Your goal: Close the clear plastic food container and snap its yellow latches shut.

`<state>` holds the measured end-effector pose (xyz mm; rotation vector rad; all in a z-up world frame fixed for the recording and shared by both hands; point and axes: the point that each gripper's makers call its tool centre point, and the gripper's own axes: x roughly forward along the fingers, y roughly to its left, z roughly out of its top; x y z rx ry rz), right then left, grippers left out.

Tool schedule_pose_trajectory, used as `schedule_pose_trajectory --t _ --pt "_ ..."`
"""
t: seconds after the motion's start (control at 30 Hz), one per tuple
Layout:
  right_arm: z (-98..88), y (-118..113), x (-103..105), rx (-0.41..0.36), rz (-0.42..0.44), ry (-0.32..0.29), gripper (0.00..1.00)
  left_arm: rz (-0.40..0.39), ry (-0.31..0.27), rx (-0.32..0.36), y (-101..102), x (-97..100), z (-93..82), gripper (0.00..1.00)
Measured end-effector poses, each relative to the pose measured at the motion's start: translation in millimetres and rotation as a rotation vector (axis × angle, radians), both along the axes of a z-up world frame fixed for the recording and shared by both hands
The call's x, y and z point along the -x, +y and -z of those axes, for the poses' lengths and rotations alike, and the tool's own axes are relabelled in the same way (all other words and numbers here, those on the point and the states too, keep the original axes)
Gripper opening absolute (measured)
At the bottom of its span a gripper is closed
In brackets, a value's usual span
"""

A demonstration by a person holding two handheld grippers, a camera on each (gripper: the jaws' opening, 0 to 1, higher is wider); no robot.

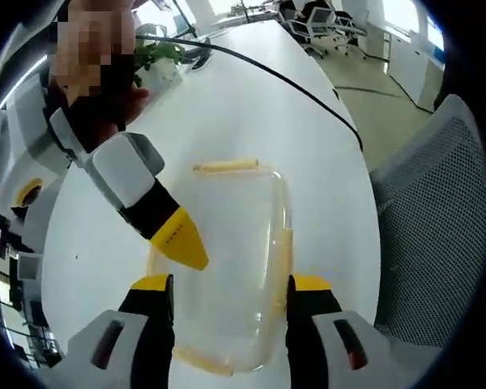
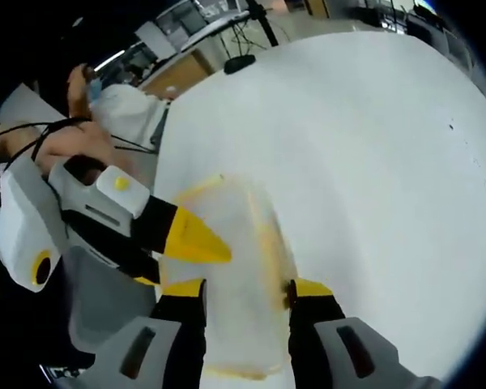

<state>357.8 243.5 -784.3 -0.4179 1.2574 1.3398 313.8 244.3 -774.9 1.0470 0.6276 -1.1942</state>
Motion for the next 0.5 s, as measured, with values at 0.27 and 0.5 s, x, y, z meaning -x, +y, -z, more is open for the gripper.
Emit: schedule_pose_trajectory --t 0.27,0.5 --pt "1.4 0.8 -1.1 0.002 -0.006 0.031 0.37 -0.007 -0.005 -0.007 -0.5 0.5 5.0 0.55" --pt "-3.3 4.8 4.1 0.044 -0.040 0.082 0.35 0.009 -0.022 -0.016 2.9 3.6 8.0 0.55"
